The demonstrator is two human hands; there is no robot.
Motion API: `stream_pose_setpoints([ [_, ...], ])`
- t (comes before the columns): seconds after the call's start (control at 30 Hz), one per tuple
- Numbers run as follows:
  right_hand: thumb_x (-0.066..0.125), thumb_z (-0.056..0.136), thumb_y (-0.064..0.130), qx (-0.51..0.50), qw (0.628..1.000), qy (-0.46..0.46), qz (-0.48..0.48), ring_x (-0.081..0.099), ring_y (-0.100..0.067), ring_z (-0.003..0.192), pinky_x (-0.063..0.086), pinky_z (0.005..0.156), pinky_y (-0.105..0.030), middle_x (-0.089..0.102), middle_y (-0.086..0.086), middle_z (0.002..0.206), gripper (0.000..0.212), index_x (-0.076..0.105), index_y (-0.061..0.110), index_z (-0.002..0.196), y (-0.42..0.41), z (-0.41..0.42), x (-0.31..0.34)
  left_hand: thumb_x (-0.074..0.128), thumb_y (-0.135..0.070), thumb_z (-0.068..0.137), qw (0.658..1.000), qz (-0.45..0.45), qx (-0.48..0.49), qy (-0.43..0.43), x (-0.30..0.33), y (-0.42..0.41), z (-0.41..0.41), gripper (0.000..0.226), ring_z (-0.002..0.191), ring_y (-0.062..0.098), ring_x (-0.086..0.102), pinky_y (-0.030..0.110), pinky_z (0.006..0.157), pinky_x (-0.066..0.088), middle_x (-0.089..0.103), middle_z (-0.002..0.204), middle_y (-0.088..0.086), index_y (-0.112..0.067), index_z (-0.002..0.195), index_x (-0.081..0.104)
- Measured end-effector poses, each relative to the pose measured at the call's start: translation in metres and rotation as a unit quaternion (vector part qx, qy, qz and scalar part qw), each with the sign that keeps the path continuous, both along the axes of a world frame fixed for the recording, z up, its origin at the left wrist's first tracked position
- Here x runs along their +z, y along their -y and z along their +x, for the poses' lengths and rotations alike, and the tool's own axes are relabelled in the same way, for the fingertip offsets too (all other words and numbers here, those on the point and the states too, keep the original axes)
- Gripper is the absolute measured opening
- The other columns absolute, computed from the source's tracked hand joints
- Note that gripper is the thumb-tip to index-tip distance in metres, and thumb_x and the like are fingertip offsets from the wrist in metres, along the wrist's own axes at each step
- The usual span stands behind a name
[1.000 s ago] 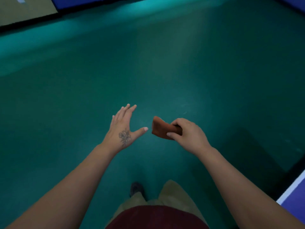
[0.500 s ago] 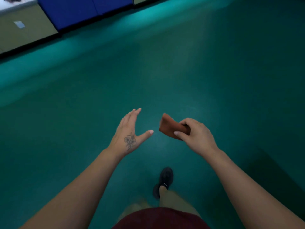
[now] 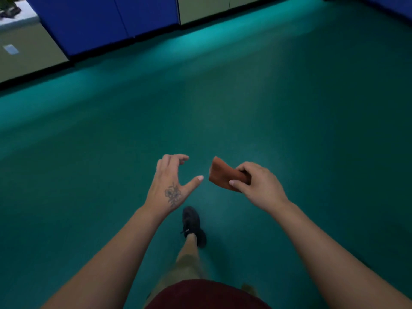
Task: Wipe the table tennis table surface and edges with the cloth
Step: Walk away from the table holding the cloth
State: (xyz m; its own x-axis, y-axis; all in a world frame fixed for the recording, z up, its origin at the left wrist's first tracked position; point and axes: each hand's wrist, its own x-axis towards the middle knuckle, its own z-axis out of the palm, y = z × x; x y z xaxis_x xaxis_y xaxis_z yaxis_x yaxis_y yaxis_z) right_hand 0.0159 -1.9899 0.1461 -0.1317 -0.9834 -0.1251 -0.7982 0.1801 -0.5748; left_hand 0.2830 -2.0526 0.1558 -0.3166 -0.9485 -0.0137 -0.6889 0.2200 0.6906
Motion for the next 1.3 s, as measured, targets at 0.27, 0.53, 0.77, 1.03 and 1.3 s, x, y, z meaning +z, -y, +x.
stream_pose_setpoints([
  [0.27,0.074,0.086,0.05,-0.021,0.999,-0.009,0.039,0.059,-0.009,0.091,0.048,0.075,-0.034,0.062,0.02,0.097,0.024,0.06,0.037,0.101,0.192,-0.043,-0.005,0.079,-0.052,0.091,0.997,0.055,-0.043,-0.021,-0.016,0.213,-0.051,0.076,0.142,0.02,0.04,0.035,0.121,0.032,0.047,0.148,0.001,-0.019,0.152,0.049],
  [0.53,0.075,0.086,0.047,-0.059,0.998,0.006,0.006,0.059,-0.01,0.091,0.046,0.075,-0.036,0.063,0.019,0.097,0.022,0.058,0.039,0.097,0.376,-0.111,0.026,0.077,-0.056,0.092,0.993,0.068,-0.09,-0.029,0.004,0.404,-0.133,0.09,0.161,0.019,0.021,0.035,0.129,0.019,0.026,0.173,0.002,-0.024,0.165,0.035],
  [0.77,0.076,0.086,0.046,-0.055,0.998,0.031,-0.009,0.058,-0.007,0.089,0.044,0.073,-0.032,0.064,0.019,0.096,0.021,0.061,0.037,0.099,0.53,-0.212,0.006,0.07,-0.067,0.088,0.994,0.068,-0.08,-0.017,-0.004,0.555,-0.234,0.105,0.166,0.018,0.008,0.054,0.134,0.013,0.008,0.18,0.001,-0.026,0.171,0.021],
  [1.03,0.076,0.087,0.046,-0.026,1.0,0.013,0.004,0.057,-0.009,0.087,0.039,0.069,-0.031,0.062,0.019,0.095,0.022,0.061,0.035,0.099,0.697,-0.332,0.01,0.051,-0.082,0.086,0.994,0.048,-0.089,0.04,0.009,0.703,-0.344,0.106,0.167,0.015,0.001,0.048,0.135,-0.002,0.008,0.181,-0.001,-0.026,0.171,0.021],
  [1.3,0.075,0.087,0.046,0.01,1.0,-0.006,0.001,0.058,-0.01,0.089,0.043,0.071,-0.033,0.06,0.02,0.095,0.023,0.061,0.035,0.101,0.87,-0.387,0.009,0.051,-0.082,0.084,0.997,0.052,-0.054,0.021,0.006,0.869,-0.394,0.106,0.167,0.016,0.005,0.05,0.135,0.001,0.011,0.18,0.001,-0.026,0.17,0.024],
])
